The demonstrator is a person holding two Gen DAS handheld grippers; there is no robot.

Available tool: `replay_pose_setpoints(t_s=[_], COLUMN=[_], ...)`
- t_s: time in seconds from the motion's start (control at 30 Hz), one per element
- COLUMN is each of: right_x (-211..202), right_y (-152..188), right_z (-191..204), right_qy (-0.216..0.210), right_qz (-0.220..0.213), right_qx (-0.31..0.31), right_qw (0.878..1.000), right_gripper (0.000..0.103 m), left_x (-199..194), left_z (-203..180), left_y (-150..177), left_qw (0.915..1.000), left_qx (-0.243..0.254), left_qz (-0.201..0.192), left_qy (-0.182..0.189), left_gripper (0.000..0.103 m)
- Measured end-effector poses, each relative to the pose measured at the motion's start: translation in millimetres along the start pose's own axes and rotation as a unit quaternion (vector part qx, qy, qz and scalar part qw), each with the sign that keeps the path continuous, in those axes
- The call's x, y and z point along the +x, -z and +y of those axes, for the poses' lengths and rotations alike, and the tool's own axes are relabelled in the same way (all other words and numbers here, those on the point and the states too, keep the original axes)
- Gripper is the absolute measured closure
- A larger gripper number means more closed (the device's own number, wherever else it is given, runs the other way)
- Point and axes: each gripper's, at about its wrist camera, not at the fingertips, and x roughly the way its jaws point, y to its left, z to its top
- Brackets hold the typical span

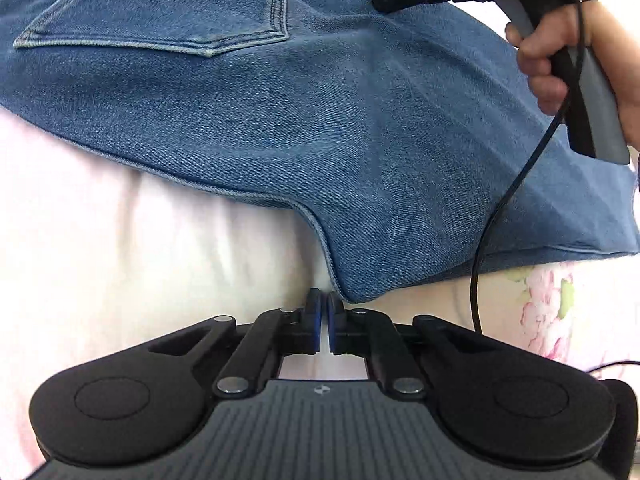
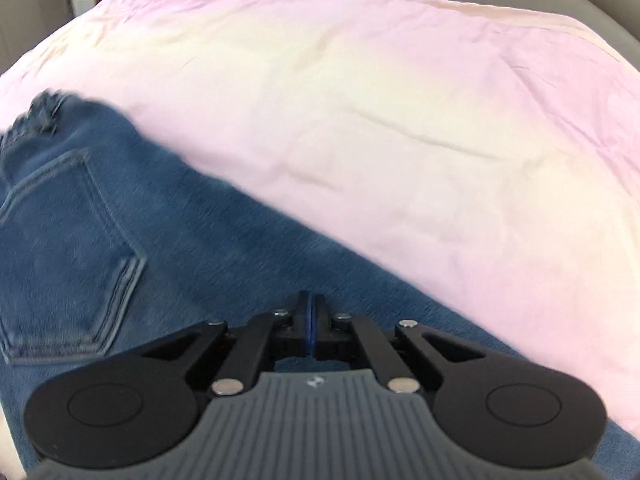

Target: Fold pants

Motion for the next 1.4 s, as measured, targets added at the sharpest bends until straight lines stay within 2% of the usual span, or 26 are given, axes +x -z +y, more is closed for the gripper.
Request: replay_pose_setpoints(t_s=[0.03, 0.07, 0.13, 0.2, 0.23, 0.37, 0.47, 0.57, 0.63, 0.7, 0.73, 0.83, 0.9, 0.93, 0.97, 1.0, 1.07, 1.13, 1.17, 1.2, 1.3, 1.4], right_x=[-2, -7, -20, -32, -37, -57, -63, -65, -58, -52, -49, -30, -23, -21, -18, -16, -21, -37, -48, -59, -92, -126], right_y=[-2, -2, 1, 6, 9, 34, 45, 55, 57, 58, 58, 53, 51, 48, 46, 46, 49, 56, 61, 66, 88, 119], right_z=[-8, -11, -12, -14, -16, -46, -69, -88, -98, -106, -109, -113, -116, -118, -120, -125, -139, -143, -145, -144, -149, -159], right_qy=[-0.026, -0.035, -0.031, -0.028, -0.025, -0.013, 0.000, 0.015, 0.025, 0.036, 0.041, 0.039, 0.043, 0.050, 0.068, 0.070, 0.043, 0.043, 0.051, 0.050, 0.026, 0.014], right_qz=[0.010, 0.015, 0.014, 0.023, 0.026, 0.037, 0.042, 0.044, 0.040, 0.031, 0.026, 0.021, 0.009, 0.003, 0.002, 0.006, 0.006, -0.004, -0.009, -0.015, -0.009, 0.002], right_qx=[0.027, 0.031, 0.006, -0.012, -0.018, -0.018, -0.010, 0.002, 0.011, 0.017, 0.020, 0.025, 0.031, 0.030, 0.033, 0.049, 0.084, 0.081, 0.074, 0.064, 0.065, 0.074], right_qw=[0.999, 0.999, 0.999, 0.999, 0.999, 0.999, 0.999, 0.999, 0.999, 0.999, 0.999, 0.999, 0.999, 0.998, 0.997, 0.996, 0.996, 0.996, 0.996, 0.997, 0.997, 0.997], right_gripper=[0.103, 0.103, 0.099, 0.078, 0.074, 0.072, 0.072, 0.072, 0.072, 0.072, 0.072, 0.071, 0.070, 0.068, 0.050, 0.042, 0.043, 0.044, 0.046, 0.047, 0.047, 0.052], left_x=[-3, -7, -18, -32, -40, -76, -88, -79, -62, -45, -40, -30, -25, -20, -17, -13, -10, -12, -16, -20, -33, -27], left_z=[4, 8, 20, 25, 27, 26, 20, 28, 39, 51, 62, 86, 83, 76, 66, 60, 44, 35, 31, 27, 8, -15], left_y=[-1, -1, -2, -1, -3, -25, -63, -104, -130, -150, -158, -171, -176, -177, -179, -179, -177, -172, -168, -161, -136, -115], left_qw=[0.9999, 0.9998, 0.9996, 0.9996, 0.9995, 0.9957, 0.9890, 0.9805, 0.9781, 0.9718, 0.9696, 0.9691, 0.9656, 0.9603, 0.9528, 0.9487, 0.9375, 0.9307, 0.9313, 0.9338, 0.9432, 0.9558], left_qx=[-0.006, -0.010, -0.010, -0.006, 0.000, 0.024, 0.039, 0.053, 0.045, 0.033, 0.023, -0.016, -0.013, 0.002, 0.019, 0.031, 0.068, 0.087, 0.090, 0.091, 0.102, 0.119], left_qz=[0.002, 0.002, -0.001, -0.015, -0.025, -0.090, -0.140, -0.180, -0.183, -0.192, -0.196, -0.201, -0.201, -0.204, -0.207, -0.205, -0.200, -0.201, -0.204, -0.207, -0.215, -0.208], left_qy=[0.010, 0.019, 0.026, 0.025, 0.021, 0.004, -0.029, -0.060, -0.087, -0.132, -0.144, -0.142, -0.164, -0.190, -0.222, -0.239, -0.277, -0.293, -0.288, -0.277, -0.232, -0.171], left_gripper=[0.095, 0.095, 0.095, 0.094, 0.094, 0.093, 0.093, 0.093, 0.093, 0.090, 0.094, 0.096, 0.096, 0.096, 0.096, 0.096, 0.097, 0.096, 0.095, 0.089, 0.088, 0.088])
